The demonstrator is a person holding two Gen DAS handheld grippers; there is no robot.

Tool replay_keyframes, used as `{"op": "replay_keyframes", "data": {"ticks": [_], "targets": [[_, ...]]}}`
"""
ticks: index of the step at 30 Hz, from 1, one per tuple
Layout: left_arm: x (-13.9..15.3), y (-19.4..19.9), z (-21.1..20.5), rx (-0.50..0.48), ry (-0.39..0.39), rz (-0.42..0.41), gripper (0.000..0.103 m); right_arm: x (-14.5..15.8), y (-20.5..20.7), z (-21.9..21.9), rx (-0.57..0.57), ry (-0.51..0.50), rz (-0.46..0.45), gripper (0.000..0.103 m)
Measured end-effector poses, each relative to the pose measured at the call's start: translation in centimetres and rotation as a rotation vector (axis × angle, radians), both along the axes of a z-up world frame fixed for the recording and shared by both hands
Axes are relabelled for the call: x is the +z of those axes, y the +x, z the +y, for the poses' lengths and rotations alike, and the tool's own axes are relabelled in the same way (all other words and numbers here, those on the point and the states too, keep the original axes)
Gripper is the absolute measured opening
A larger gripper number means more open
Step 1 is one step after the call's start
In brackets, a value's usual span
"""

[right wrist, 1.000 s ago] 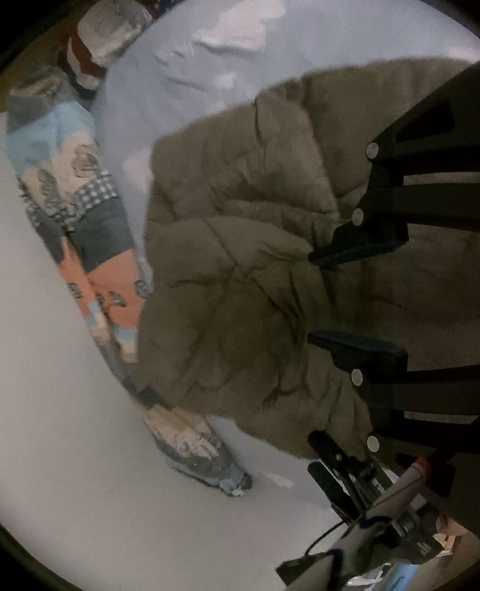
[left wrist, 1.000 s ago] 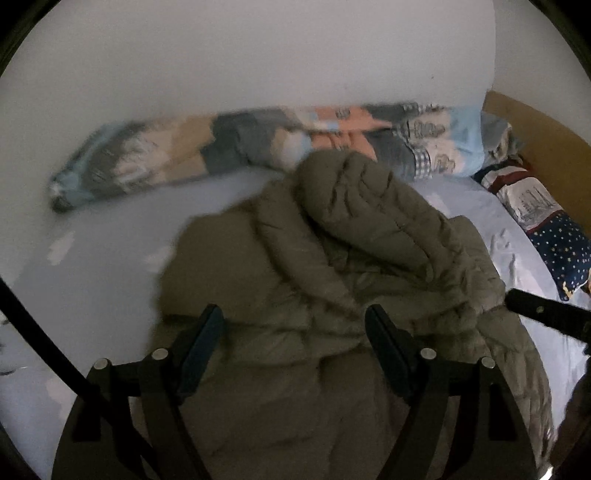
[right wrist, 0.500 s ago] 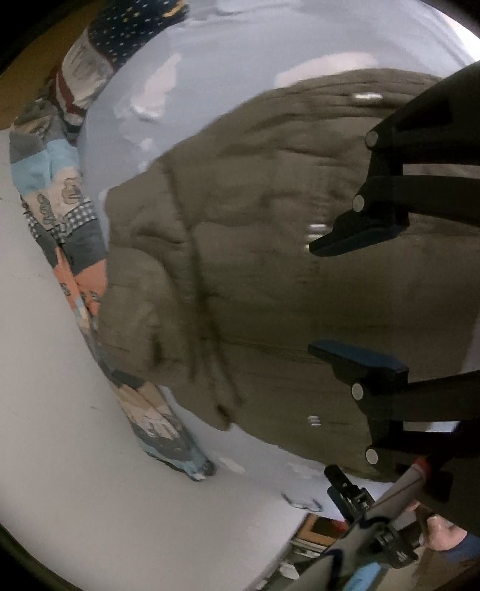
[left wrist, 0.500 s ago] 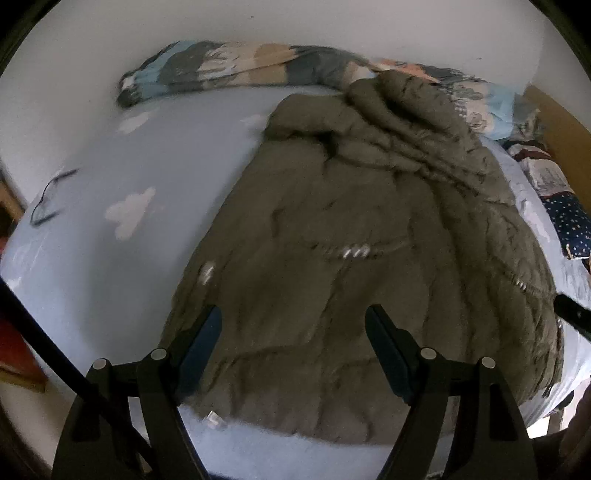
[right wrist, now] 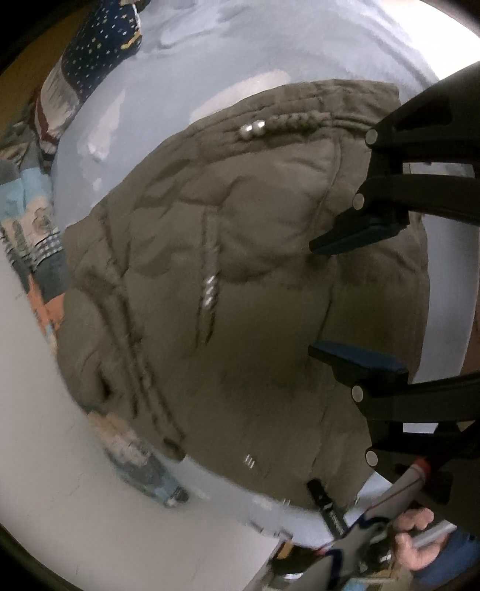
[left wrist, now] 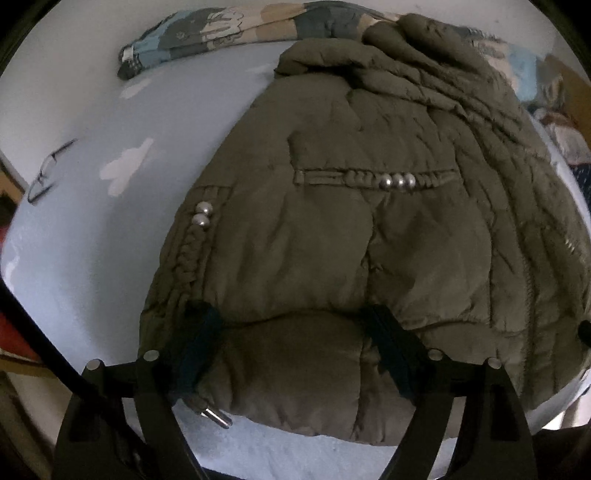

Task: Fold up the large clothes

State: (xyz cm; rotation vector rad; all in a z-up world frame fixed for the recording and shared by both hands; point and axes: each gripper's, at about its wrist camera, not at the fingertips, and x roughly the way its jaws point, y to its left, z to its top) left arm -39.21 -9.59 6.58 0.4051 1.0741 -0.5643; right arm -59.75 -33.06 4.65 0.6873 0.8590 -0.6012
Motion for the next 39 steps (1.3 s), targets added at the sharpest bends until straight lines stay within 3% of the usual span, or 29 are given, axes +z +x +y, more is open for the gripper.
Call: {"op": "replay_keyframes", "data": {"ticks": [11,17,22,34,39], "targets": [[-0.6,-1.2,-0.1,-0.028,0.029,-0.08,0.09,-2.2,0.4,0.6,0.044,0.003,0.032,0.061],[-0.5,-1.0,-0.6,0.021,0.07,-0.06,0.092,-2.4,-0.1,0.7,0.055,0.017,0.014,0.062],[-0.9,-2.1,0.2,0.028,0.02,-0.116,0.094,-2.5,-0.9,0.8,0.044,0.038,-0.009,0.062],[-1.0,-1.4,0.1,0.014,0.021,-0.085,0.098,-2.5,-1.2,1.5,0.007,0.03,-0.009,0.064],[-1.0,-1.2,0.1,0.002,0.018,-0.069,0.099,-2.4,-0.9,1.7,0.009,0.05,0.011,0.073]]}}
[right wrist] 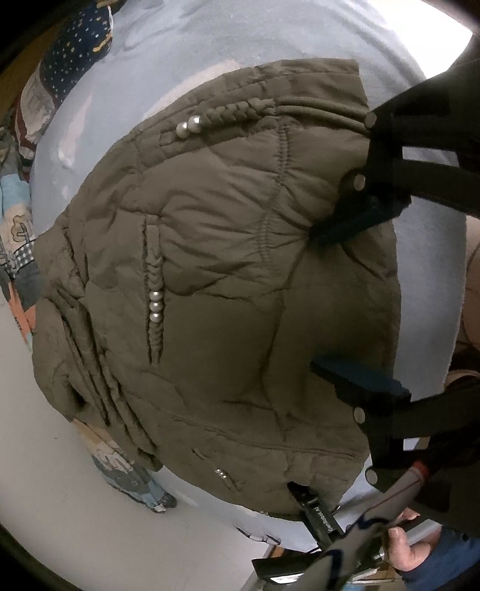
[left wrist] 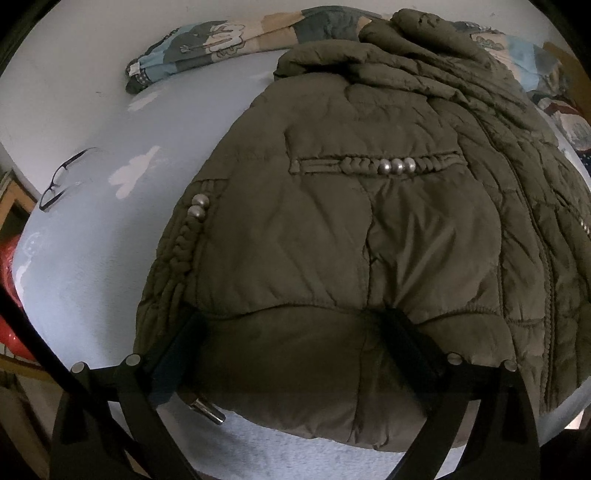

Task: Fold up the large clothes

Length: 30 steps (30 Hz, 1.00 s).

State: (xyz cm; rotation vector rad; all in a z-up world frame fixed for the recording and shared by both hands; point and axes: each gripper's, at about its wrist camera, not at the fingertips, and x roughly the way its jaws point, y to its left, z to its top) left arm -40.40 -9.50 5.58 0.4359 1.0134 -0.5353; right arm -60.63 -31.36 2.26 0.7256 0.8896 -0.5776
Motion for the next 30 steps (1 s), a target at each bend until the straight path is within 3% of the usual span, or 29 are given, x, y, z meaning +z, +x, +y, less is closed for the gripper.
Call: {"op": "replay_keyframes", "data": {"ticks": [6,10,16,21,24,30], "targets": [[-0.1,-0.3,0.3,-0.024,-0.017,-0.016,0.099,-0.8,0.4,0.9,0.032,-0.056,-0.014,0.083],[0.0,-0.6,0.1,-0.027,-0.011,-0.017,0.099,-0.8,1.4,1.6,0.058,-0.089,0.032,0.093],[0.4,0.0,0.3,-0.041,-0.015,0.014,0.099,-0.4,1.6,2.5,0.092,-0.139,0.044,0.094],[1.8,-0.2,0.9,-0.062,-0.045,-0.029,0.099,1.1,0.0,2.3,0.076,-0.132,-0.026,0.093],[3.3,0.1,2.4,-0.053,-0.113,-0.059,0.099,2.5,-1.4,2.0,0.055,-0.139,-0.097,0.093],[4.7,3.3,7.4,0.083,-0.219,-0.052,0.099,4.3,-5.6,-1.0,-0.083,-0.121,-0.225,0.094]]}}
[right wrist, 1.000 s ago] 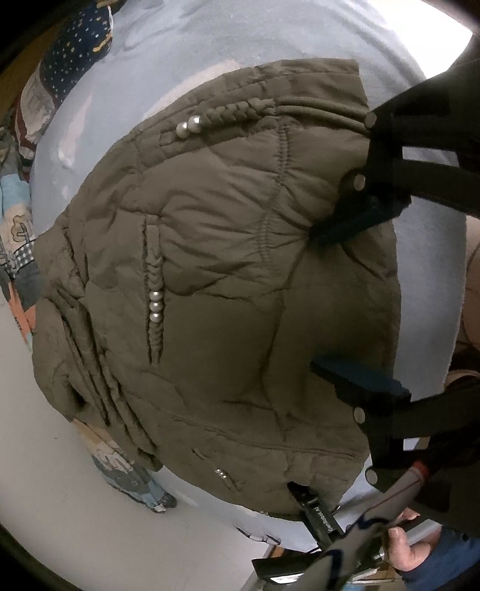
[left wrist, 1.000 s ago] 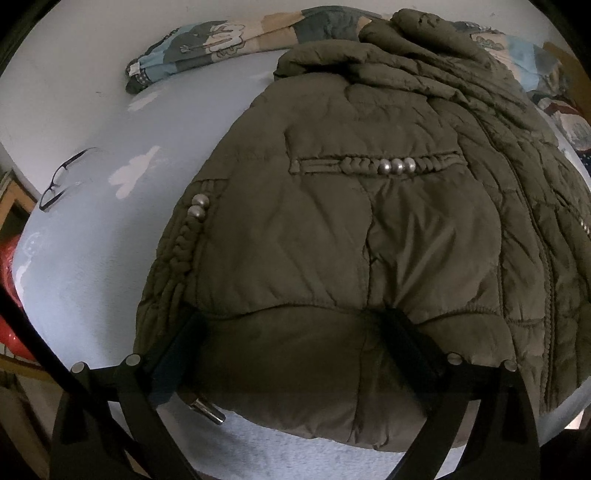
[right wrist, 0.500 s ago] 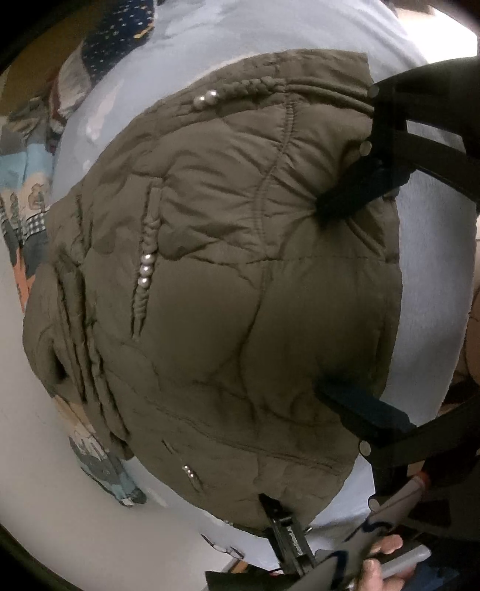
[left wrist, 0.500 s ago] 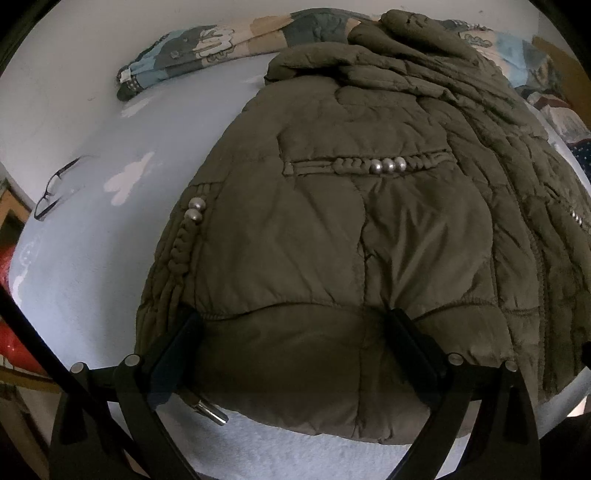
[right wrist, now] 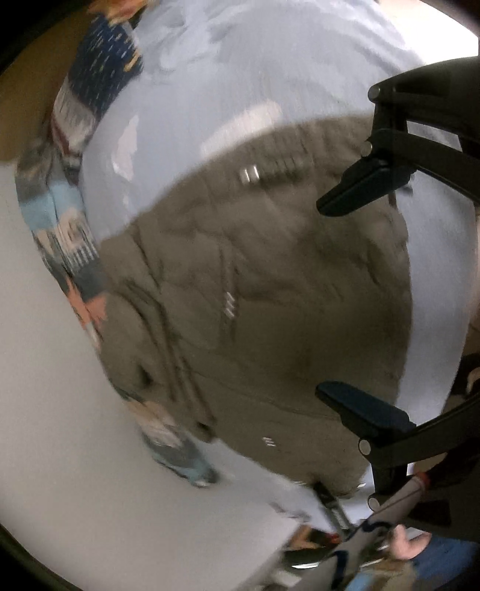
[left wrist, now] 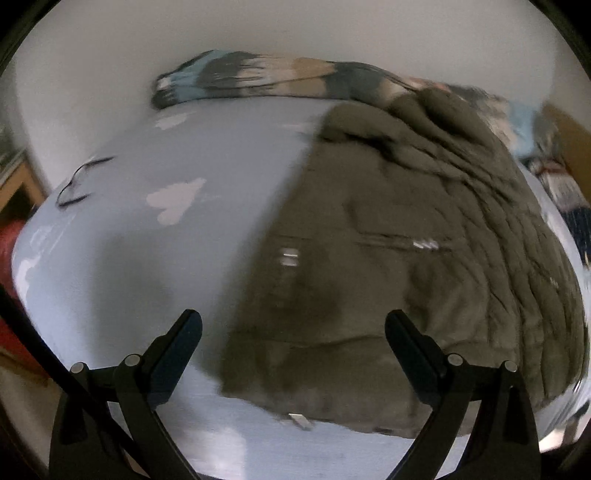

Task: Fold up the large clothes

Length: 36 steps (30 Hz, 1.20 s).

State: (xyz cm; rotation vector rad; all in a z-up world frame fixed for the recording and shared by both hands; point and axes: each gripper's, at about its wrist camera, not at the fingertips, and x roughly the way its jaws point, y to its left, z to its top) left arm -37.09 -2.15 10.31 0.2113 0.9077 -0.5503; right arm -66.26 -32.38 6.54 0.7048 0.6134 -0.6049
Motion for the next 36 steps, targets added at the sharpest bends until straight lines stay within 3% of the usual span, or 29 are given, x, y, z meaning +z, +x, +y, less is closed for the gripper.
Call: {"op": "replay_keyframes", "data": {"ticks": [4,9,15,22,36], "targets": [[-0.3,2.7,3.1,0.098,-0.054,0.068,0.099,0.5,-4.1,-2.0,-0.117,0.012,-0.069,0.094],[-1.0,4.7,5.5,0.171,-0.13,0.173,0.099,-1.2,-8.2,-4.6,-0.251,0.141,-0.158,0.092],[-2.1,6.3,7.5,0.238,-0.206,0.262,0.099,-2.2,-8.5,-5.2,-0.289,0.205,-0.175,0.089],[-4.3,6.5,6.2,0.206,-0.221,0.369,0.099,-2.7,-8.3,-5.4,-0.297,0.23,-0.175,0.089],[-5.1,5.1,2.9,0.105,-0.158,0.363,0.094,-4.4,-8.8,-6.2,-0.33,0.295,-0.17,0.089]]}}
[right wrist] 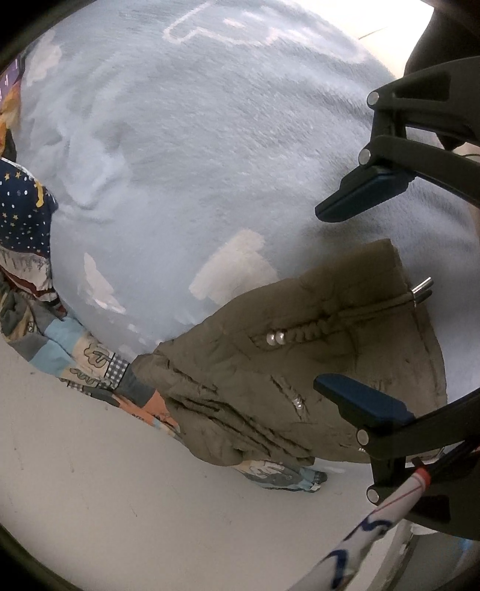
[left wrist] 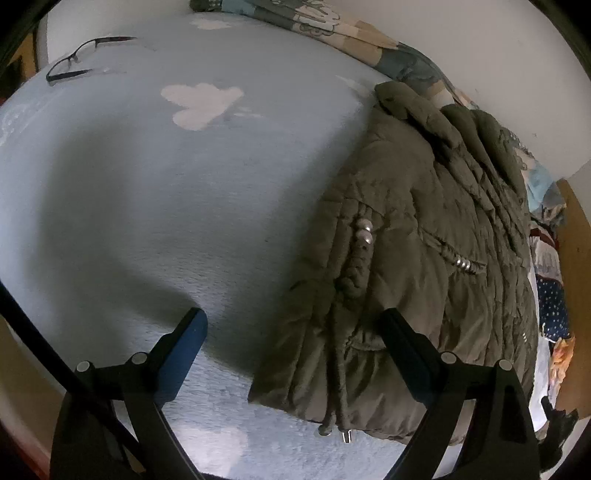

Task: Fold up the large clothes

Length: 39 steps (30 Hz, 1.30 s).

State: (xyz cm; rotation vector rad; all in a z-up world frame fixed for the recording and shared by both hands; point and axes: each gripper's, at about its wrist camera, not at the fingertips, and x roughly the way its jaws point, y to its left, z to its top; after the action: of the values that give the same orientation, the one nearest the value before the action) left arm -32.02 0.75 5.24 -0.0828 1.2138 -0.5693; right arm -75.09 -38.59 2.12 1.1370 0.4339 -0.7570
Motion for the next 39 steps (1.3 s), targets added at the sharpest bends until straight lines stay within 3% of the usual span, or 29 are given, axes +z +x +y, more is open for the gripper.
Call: {"op": "replay_keyframes", "data": {"ticks": [26,27,28,30,31,32,33,35,39], "targets": [[-0.1,-1.9,-2.2,-0.07,0.079,-0.079,0.094,-1.6,1.3,0.2,0.027,0.036,0.051,0.089],[-0.1,-2.0,-2.4,-0.083,0.072,-0.079,0.091,-1.7,1.2,0.2,0.026,0.038,0.052,0.089],[0.0,-2.3,-2.7,-0.103,0.058,-0.081,0.076,-1.8,1.3,0.2,0.026,0.04,0.055,0.089],[0.3,-2.9,-3.5,-0.138,0.063,-0.107,0.067,-2.2,1.8,0.2,0.047,0.048,0.063,0.088],[0.5,-3.2,-3.7,-0.148,0.065,-0.119,0.061,-2.4,2.4,0.2,0.069,0.051,0.062,0.08],[0.6,-3.4,-3.9,-0.159,0.061,-0.127,0.058,-2.5,3.0,0.4,0.099,0.047,0.064,0.062],[0.7,-3.5,-4.0,-0.164,0.055,-0.128,0.053,-2.5,3.8,0.7,0.13,0.032,0.083,0.055],[1.1,-3.8,-4.2,-0.182,0.039,-0.136,0.049,-2.2,4.3,1.0,0.157,0.006,0.096,0.027],[1.9,-5.0,-4.6,-0.254,0.023,-0.174,0.048,-0.8,4.3,1.4,0.142,-0.069,0.173,0.017]]}}
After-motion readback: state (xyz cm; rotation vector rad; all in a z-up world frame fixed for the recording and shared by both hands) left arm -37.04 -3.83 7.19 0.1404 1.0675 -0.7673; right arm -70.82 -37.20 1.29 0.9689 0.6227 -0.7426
